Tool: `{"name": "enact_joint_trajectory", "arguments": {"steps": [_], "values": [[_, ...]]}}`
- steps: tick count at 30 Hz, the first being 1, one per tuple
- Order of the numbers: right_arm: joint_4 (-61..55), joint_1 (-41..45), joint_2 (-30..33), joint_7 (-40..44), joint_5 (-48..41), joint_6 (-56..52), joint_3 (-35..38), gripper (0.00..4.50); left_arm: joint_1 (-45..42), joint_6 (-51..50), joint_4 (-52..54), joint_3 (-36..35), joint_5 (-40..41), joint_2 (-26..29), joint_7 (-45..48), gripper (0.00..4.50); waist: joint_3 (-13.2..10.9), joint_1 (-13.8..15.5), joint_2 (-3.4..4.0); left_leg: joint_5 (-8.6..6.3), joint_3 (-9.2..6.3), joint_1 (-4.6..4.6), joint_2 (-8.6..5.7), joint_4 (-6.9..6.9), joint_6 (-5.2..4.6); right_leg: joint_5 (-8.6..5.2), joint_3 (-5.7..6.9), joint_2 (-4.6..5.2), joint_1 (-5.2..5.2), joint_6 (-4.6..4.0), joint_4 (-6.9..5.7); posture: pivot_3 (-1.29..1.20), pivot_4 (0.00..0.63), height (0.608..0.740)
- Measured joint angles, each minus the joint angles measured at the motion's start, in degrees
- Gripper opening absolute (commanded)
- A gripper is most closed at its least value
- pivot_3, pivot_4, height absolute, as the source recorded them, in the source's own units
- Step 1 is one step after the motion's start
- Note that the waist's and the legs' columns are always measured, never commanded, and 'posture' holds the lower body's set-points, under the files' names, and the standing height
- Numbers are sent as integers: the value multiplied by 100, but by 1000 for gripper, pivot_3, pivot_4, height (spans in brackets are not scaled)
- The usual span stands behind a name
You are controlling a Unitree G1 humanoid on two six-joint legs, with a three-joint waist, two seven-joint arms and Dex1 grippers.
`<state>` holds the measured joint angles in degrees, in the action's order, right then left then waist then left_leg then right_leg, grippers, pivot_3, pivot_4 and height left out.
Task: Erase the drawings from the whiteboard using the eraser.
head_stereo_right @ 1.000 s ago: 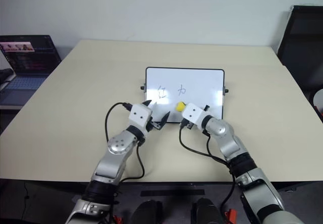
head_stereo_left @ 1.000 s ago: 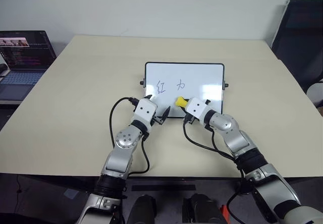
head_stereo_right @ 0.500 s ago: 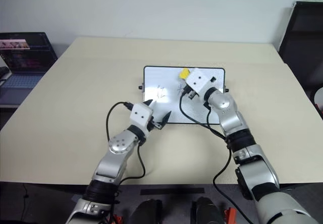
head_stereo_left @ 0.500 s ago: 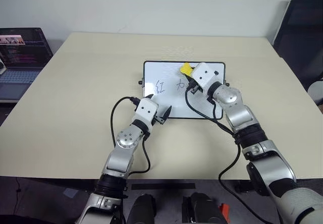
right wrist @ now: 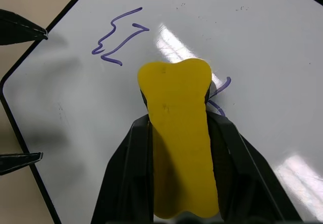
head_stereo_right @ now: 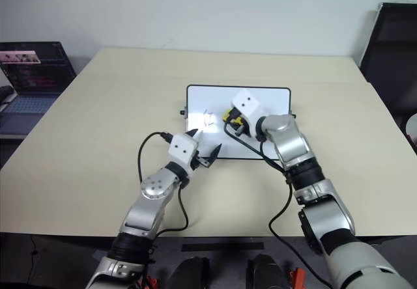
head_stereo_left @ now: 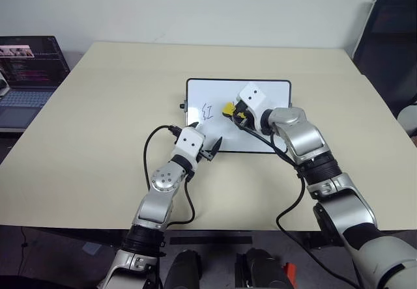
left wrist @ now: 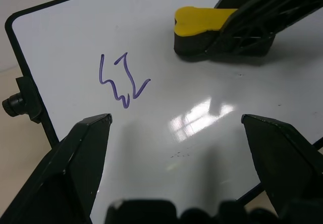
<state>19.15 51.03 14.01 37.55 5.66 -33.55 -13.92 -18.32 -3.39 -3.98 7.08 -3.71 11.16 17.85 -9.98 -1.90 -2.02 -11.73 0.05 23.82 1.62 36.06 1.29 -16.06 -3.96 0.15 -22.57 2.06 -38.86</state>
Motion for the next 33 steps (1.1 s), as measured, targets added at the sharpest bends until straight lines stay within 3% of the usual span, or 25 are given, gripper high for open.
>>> {"name": "enact_joint_trajectory", "arguments": {"steps": [5, 12, 19, 33], "values": [[-627, -536, 105, 42, -7, -215, -197, 1123, 5, 0, 3, -1, -1, 1, -27, 4500, 0, 0, 0, 0, 1, -1, 0, 3, 0, 0, 0, -1, 1, 1, -1, 0, 150, 740], [-876, -665, 230, -86, -17, -316, -173, 1123, -2, 1, 1, 2, -1, -1, -26, 4500, 0, 0, 0, 1, 2, -1, 0, 4, -1, -1, 0, -1, 1, 2, 0, 0, 150, 740], [-129, -74, 133, -874, -20, 188, 321, 1123, -54, 10, -15, 29, -1, -9, -20, 4500, 0, 0, 0, 1, 8, 2, -1, 1, -1, 0, -3, -1, -4, 1, 1, 0, 150, 740], [438, 251, -41, -1022, 48, 593, 167, 1123, -103, 14, -76, 52, -1, -13, -29, 4500, 0, -29, 0, 1, 7, 6, 3, -3, 0, 0, -7, -3, -12, 1, -1, 0, 150, 740]]}}
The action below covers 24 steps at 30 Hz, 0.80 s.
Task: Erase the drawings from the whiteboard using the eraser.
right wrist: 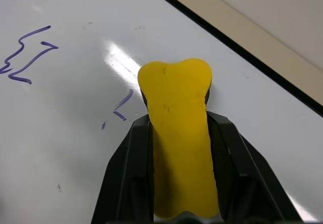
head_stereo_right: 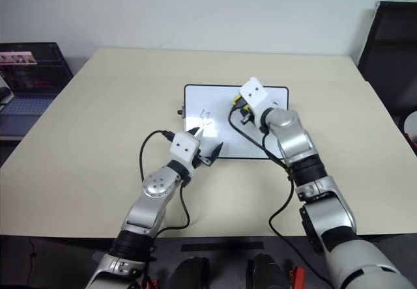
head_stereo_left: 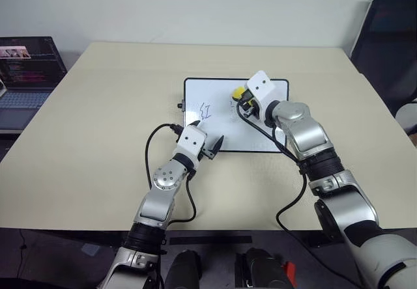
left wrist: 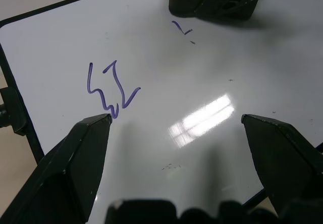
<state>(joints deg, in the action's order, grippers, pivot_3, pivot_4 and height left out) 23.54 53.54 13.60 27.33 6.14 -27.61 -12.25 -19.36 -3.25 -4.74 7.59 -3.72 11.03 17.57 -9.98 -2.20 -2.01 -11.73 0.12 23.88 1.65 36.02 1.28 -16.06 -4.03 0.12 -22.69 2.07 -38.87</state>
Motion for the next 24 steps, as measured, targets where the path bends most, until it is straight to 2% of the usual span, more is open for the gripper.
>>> {"name": "enact_joint_trajectory", "arguments": {"steps": [14, 18, 24], "values": [[-1655, -1442, 261, 258, 52, -552, -464, 1123, 110, -3, 20, -47, -1, 55, -67, 4500, 1, 26, -2, 1, -3, -19, -1, 8, -1, -4, 5, 1, 27, 7, 2, 0, 150, 740], [-1648, -1430, 256, 254, 50, -590, -464, 1123, 110, -3, 19, -58, -1, 56, -67, 4500, 1, 28, -2, 1, -2, -23, -2, 8, -1, -7, 5, 1, 32, 11, 4, 0, 150, 740], [-876, -792, 48, -30, 49, -300, -346, 1123, 97, 1, 17, -52, -2, 46, -65, 4500, 1, 0, -2, 4, -1, -40, 0, 7, -5, -14, 1, 0, 39, 24, 1, 0, 150, 740]]}}
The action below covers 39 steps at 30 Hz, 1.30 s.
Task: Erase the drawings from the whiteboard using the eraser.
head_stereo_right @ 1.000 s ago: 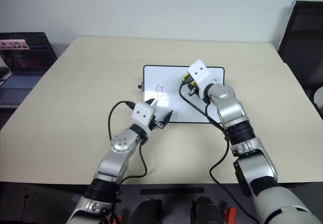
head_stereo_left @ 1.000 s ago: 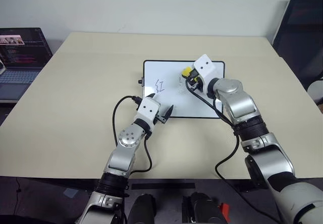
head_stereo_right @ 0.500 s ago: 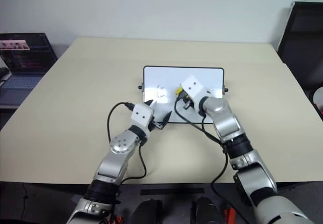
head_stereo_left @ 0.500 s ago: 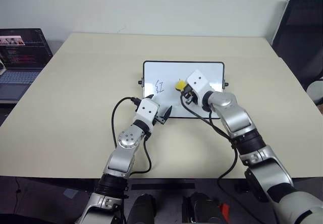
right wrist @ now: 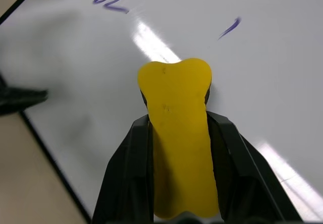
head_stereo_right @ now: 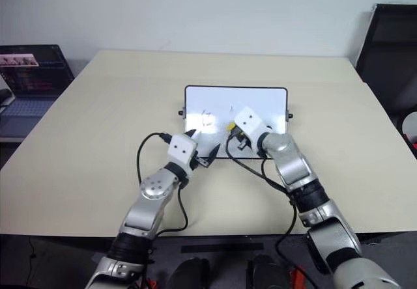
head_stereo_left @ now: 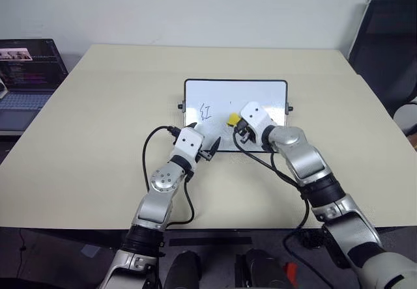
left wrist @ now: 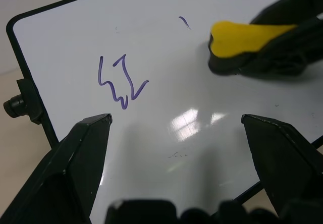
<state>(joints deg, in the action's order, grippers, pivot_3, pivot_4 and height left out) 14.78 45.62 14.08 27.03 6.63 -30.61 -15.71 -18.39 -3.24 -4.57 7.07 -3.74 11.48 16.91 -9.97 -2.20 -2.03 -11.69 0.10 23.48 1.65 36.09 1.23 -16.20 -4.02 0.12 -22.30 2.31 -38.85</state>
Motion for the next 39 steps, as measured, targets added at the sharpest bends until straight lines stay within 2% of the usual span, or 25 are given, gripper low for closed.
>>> {"name": "enact_joint_trajectory", "arguments": {"steps": [5, 13, 29, 39], "values": [[918, 702, -112, -455, 9, 468, 270, 1123, -32, 6, -5, 8, -1, -11, 0, 4500, -1, 1, 1, -1, 1, 7, -2, -5, 1, 14, -2, 2, -3, -24, 6, 0, 150, 740], [1253, 846, -191, -581, 71, 832, 282, 1123, -29, 5, -4, 10, -3, -10, -1, 4500, -1, -12, 1, -2, 0, 34, 1, -8, 3, 15, 0, 2, -30, -24, 7, 0, 150, 740], [-11, -110, -110, -307, 515, 460, -225, 1123, 0, -5, 4, -4, -8, 3, -3, 4500, 0, -17, 0, -2, -2, 31, 0, -4, 2, 14, 0, 1, -28, -23, 4, 0, 150, 740], [-534, -468, 133, -96, 507, 215, -112, 1123, 21, -9, 6, -9, -7, 10, 3, 4500, 0, 40, 0, -2, -1, 35, -2, -5, 2, 11, 2, 2, -27, -19, 11, 0, 150, 740]]}}
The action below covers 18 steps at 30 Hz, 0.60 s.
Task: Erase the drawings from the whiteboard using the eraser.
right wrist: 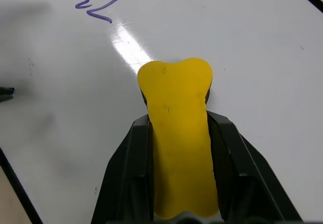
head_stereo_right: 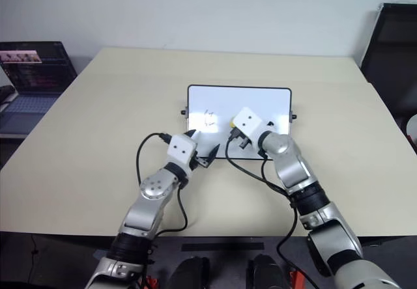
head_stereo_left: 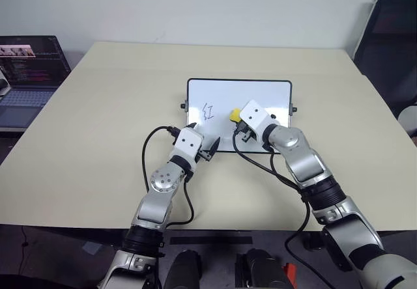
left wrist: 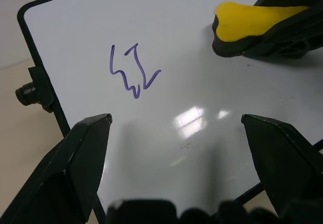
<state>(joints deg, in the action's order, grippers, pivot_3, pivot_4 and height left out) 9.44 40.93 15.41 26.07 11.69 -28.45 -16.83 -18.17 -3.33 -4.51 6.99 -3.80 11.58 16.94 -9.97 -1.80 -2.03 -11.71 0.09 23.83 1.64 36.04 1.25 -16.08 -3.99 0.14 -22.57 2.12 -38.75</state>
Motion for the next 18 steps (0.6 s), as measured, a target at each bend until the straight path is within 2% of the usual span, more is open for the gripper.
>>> {"name": "enact_joint_trajectory", "arguments": {"steps": [4, 11, 18], "values": [[-310, -274, 108, 34, -238, -52, 312, 1123, 6, 1, 6, -2, 14, 8, 39, 4500, -1, 18, -1, 0, 0, 11, -2, -1, 0, 1, 5, 1, -1, -2, 12, 0, 150, 740], [-965, -1361, 763, -50, -395, 654, 937, 1123, 357, 5, 332, -9, 38, 149, 247, 4500, -2, 5, -1, -5, 1, 21, -1, -17, 5, 1, 2, 1, -13, -2, 23, 0, 150, 740], [-1150, -1977, 765, -524, -365, 914, 1138, 1123, 537, 4, 512, 11, 46, 156, 322, 4500, -3, -18, 0, -3, 5, 16, 2, -8, 4, -13, -7, -2, -14, 22, 16, 0, 150, 740]]}}
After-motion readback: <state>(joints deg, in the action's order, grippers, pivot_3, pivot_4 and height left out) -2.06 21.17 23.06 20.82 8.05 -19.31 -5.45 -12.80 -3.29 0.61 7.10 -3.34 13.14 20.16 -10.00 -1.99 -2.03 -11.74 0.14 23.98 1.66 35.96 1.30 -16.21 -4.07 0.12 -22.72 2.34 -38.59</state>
